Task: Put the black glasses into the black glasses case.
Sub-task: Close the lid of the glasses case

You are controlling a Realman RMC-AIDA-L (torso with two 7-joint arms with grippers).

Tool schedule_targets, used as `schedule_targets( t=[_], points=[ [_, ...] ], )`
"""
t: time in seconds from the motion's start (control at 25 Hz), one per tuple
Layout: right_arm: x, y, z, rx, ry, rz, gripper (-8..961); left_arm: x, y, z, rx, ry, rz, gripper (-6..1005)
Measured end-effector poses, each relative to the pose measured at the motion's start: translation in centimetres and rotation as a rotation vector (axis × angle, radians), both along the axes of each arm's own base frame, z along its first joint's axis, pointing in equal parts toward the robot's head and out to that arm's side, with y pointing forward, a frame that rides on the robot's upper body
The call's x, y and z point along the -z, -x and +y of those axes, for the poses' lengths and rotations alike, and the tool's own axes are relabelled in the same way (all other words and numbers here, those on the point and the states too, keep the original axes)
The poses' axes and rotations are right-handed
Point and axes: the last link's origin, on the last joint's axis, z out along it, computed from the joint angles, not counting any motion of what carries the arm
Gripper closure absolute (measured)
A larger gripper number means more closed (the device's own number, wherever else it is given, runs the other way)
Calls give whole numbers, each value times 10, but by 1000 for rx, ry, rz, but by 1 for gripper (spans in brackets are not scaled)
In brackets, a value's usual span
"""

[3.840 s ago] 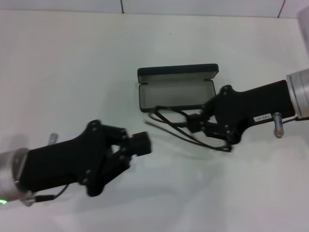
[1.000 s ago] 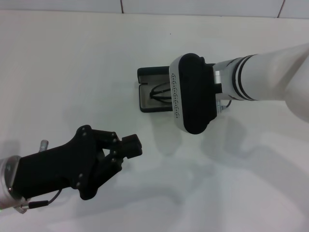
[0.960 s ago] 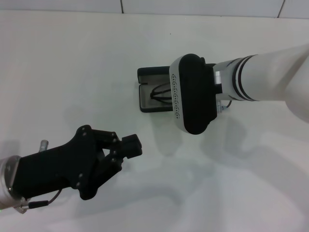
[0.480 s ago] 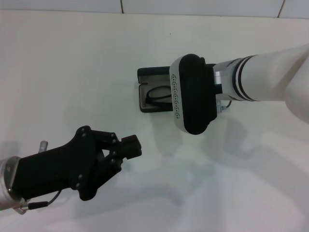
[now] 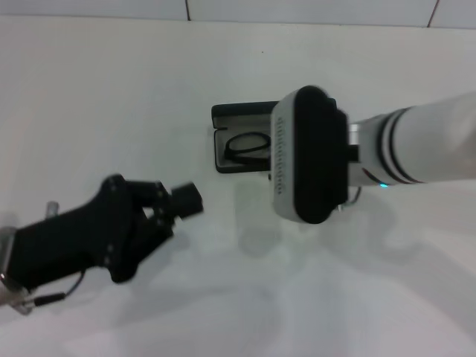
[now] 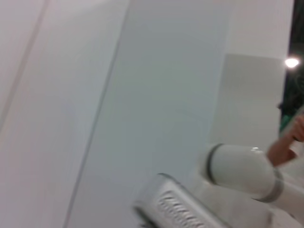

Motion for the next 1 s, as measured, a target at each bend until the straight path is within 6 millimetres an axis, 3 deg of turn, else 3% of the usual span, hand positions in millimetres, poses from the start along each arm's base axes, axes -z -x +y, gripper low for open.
schedule_targets(
  t=[0.28,0.4,0.48,0.64,0.76,0.84,1.0],
  points=[
    [-68,-5,-25,244,-23,328,767,-29,-1,29,-39,-90,-13,943],
    [-96,-19,-35,338,36,432,767,-39,-5,45,-48,-74,23,939],
    [-117,-34,-49,382,125,503,768,-38,-18,70,-48,-39,72,937],
    [-168,-70,-85,441,358,728,768,-26,-51,118,-40,20,203,933],
    [-205,-106,-108,455,449,961,768,-14,-71,145,-47,29,306,874],
    [-220,-129,-124,446,452,1088,768,-3,-86,163,-55,20,377,835],
    [-221,-161,-148,465,364,1170,768,26,-108,189,-75,-5,550,786]
  ],
)
